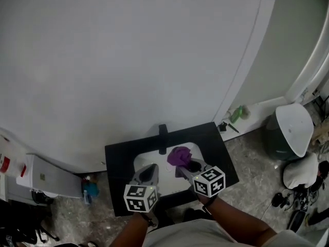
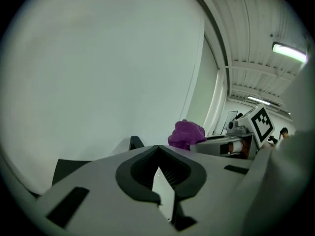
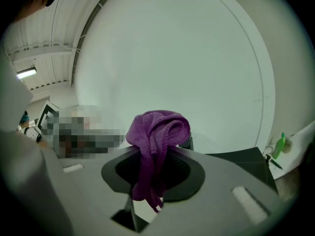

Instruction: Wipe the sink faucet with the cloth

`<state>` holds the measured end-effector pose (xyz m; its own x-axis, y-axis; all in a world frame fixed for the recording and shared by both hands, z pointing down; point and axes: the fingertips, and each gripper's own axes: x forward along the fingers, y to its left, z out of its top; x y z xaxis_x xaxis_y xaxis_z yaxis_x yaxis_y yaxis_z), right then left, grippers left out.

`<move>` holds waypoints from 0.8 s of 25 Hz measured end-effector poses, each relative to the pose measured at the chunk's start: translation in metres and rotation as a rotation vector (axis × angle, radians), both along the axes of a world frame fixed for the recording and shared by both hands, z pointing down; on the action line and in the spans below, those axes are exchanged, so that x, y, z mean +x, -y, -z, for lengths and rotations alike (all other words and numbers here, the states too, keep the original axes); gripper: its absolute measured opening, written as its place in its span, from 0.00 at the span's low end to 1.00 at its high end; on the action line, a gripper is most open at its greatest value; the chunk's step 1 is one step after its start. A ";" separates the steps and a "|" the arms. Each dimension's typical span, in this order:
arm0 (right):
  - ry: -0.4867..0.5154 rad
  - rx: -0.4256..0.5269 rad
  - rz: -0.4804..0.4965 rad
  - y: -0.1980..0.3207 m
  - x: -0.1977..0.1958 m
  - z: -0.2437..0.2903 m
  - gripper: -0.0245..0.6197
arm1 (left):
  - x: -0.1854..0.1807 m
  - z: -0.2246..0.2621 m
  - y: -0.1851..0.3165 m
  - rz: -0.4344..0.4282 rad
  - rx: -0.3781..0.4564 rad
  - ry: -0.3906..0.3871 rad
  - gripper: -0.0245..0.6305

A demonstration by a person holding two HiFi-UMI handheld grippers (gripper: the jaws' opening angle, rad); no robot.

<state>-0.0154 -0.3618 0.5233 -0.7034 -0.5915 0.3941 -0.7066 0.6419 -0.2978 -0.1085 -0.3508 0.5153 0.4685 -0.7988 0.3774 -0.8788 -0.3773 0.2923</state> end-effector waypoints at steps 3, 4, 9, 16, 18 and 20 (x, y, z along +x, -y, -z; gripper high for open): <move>-0.018 -0.017 0.005 0.047 -0.010 -0.014 0.18 | -0.008 -0.014 0.014 0.011 -0.030 -0.016 0.05; -0.021 -0.022 0.007 0.068 -0.015 -0.019 0.18 | -0.010 -0.017 0.017 0.016 -0.035 -0.013 0.05; -0.104 -0.031 0.042 0.191 -0.051 -0.053 0.18 | -0.021 -0.032 0.034 0.057 -0.077 0.009 0.05; -0.229 -0.079 0.125 0.211 -0.061 -0.117 0.18 | -0.045 -0.051 0.040 0.117 -0.129 0.013 0.05; -0.245 -0.066 0.172 0.181 -0.060 -0.121 0.18 | -0.047 -0.055 0.042 0.115 -0.138 0.003 0.05; -0.246 -0.100 0.222 0.146 -0.057 -0.129 0.18 | -0.048 -0.058 0.043 0.112 -0.139 0.002 0.05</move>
<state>-0.0726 -0.5074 0.6519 -0.6871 -0.3845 0.6165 -0.6115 0.7643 -0.2048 -0.1569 -0.3938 0.5732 0.3784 -0.7861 0.4887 -0.9137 -0.2329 0.3329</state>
